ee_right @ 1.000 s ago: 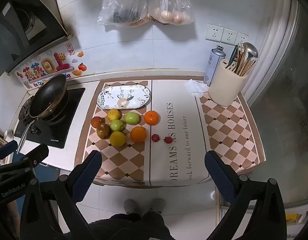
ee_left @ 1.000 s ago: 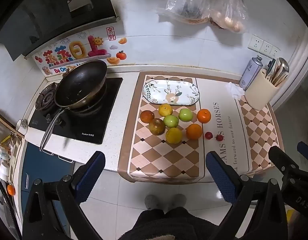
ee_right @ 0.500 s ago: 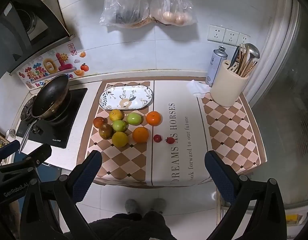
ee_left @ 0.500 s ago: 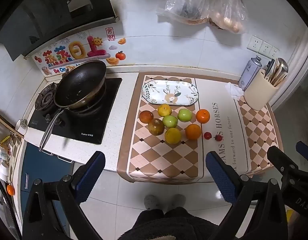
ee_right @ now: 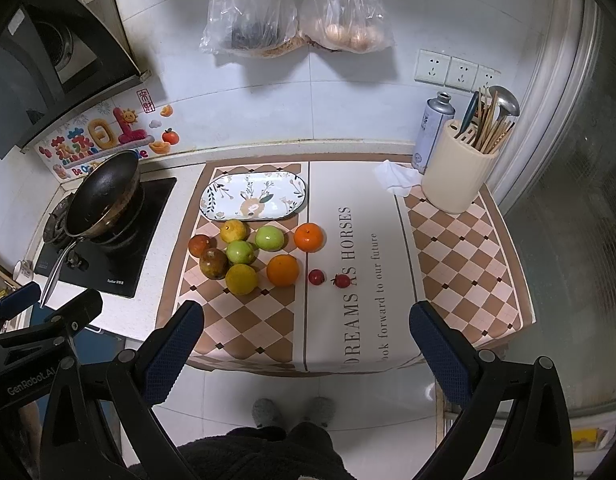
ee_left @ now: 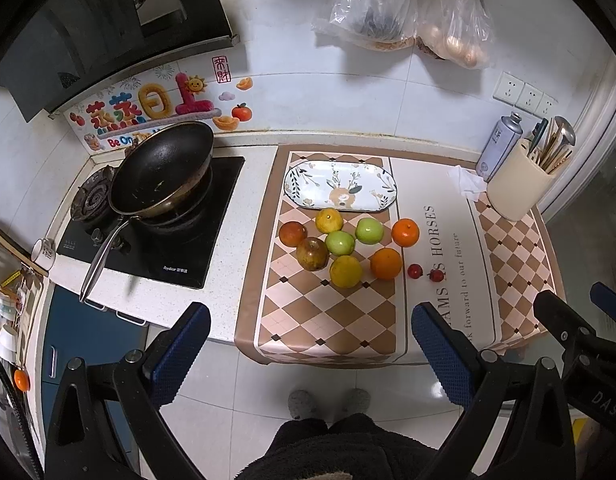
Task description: Organize fruits
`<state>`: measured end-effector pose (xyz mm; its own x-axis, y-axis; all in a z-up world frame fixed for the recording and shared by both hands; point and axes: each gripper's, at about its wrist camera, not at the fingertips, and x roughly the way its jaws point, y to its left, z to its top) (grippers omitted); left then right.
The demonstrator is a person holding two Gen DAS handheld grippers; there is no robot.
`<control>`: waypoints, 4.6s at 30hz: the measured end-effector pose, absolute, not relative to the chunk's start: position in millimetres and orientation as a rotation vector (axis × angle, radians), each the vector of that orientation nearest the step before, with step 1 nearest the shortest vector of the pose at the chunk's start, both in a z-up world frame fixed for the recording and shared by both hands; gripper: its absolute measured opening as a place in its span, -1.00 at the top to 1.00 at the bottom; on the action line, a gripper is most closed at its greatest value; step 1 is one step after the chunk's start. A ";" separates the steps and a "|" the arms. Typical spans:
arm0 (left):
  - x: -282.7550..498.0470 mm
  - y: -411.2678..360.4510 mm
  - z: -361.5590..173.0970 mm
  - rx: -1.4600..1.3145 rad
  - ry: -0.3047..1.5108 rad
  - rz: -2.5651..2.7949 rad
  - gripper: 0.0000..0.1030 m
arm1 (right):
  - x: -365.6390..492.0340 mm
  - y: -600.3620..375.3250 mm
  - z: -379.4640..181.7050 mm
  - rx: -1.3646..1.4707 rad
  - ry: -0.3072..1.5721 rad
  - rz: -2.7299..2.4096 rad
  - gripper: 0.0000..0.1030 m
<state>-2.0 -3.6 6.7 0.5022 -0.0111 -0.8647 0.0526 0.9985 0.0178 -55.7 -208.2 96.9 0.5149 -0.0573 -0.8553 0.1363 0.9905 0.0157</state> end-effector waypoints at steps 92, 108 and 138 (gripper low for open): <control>210.5 60.9 -221.5 -0.134 1.454 0.138 -1.00 | 145.1 -231.5 -173.7 0.371 1.411 0.023 -1.00; 293.5 56.6 -325.1 -0.196 1.687 -0.043 -0.14 | 185.2 -213.5 -265.3 0.566 1.608 -0.070 -1.00; 275.0 15.2 -298.9 -0.002 1.577 -0.122 -0.02 | 200.0 -170.8 -296.8 0.475 1.600 -0.138 -0.31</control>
<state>275.0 15.2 -298.9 -0.0109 -0.0786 -0.9968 0.0755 0.9940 -0.0792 200.0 -170.8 -296.8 -0.0152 0.2173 -0.9760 0.3809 0.9038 0.1952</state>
